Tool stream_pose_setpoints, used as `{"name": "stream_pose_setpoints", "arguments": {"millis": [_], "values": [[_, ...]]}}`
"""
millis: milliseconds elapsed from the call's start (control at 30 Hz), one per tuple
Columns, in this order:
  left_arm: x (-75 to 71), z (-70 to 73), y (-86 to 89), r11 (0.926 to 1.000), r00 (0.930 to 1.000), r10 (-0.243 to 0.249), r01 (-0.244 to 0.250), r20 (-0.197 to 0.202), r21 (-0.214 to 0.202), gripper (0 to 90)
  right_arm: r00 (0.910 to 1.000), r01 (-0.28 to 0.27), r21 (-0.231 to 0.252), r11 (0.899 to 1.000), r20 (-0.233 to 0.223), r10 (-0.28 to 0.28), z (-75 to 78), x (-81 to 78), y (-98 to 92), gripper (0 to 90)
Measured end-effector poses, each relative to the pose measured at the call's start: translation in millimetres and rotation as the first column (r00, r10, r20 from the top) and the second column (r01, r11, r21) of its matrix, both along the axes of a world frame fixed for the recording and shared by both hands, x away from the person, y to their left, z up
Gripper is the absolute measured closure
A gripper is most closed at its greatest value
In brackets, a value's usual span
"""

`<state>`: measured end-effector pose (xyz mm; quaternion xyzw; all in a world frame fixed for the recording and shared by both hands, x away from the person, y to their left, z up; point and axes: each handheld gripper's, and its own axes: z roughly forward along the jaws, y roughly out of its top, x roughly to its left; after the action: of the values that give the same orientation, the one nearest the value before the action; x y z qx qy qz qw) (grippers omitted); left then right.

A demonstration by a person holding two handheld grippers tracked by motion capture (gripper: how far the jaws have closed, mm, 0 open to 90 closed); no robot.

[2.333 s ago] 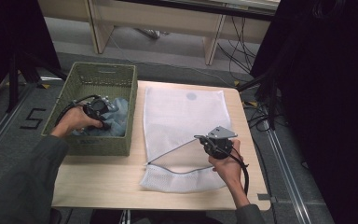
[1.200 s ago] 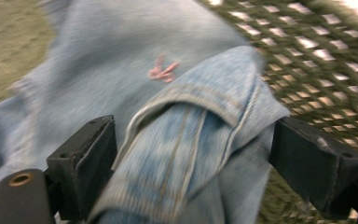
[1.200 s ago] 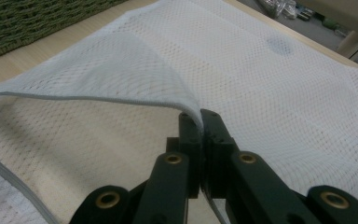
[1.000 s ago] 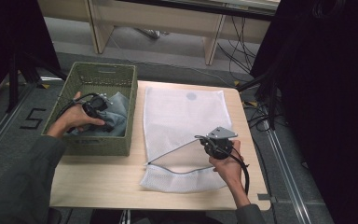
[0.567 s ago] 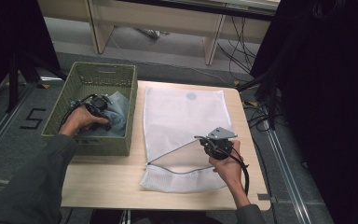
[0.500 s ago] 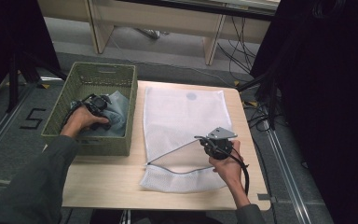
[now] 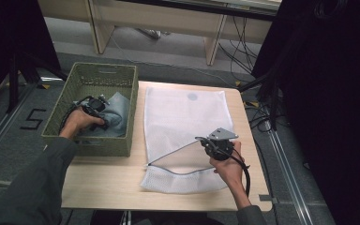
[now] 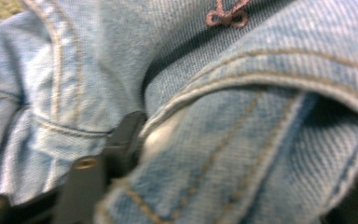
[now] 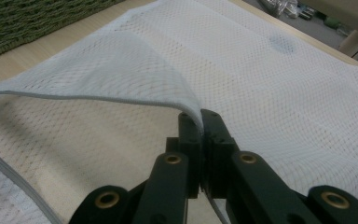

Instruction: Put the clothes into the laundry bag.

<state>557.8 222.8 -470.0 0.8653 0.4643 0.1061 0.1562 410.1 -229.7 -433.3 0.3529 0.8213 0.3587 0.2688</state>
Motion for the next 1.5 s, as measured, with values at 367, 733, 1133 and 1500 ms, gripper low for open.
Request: {"name": "stream_pose_setpoints", "arguments": {"millis": [367, 733, 1133, 1500], "values": [[-8.6, 9.8, 4.3, 0.9970, 0.9923, -0.073, 0.075, 0.100, -0.016, 59.5, 1.0000, 0.005, 0.005, 1.000, -0.002, -0.005, 1.1, 0.0, -0.4, 88.5], [-21.9, 41.4, 18.7, 0.9877, 0.9744, -0.033, 0.065, 0.222, -0.142, 66.8, 0.9997, 0.015, 0.022, 1.000, 0.018, -0.016, 3.8, -0.3, -1.5, 89.2], [-40.1, 98.7, 41.7, 0.9664, 0.9421, 0.022, 0.066, 0.335, -0.248, 68.0, 0.9996, 0.018, 0.029, 0.999, 0.022, -0.018, 5.9, -0.6, -2.5, 89.2], [-65.6, 148.0, 57.1, 0.9381, 0.9119, 0.069, 0.079, 0.405, -0.337, 68.9, 0.9995, 0.020, 0.031, 0.999, 0.026, -0.020, 5.7, -0.7, -2.2, 89.2]]}}
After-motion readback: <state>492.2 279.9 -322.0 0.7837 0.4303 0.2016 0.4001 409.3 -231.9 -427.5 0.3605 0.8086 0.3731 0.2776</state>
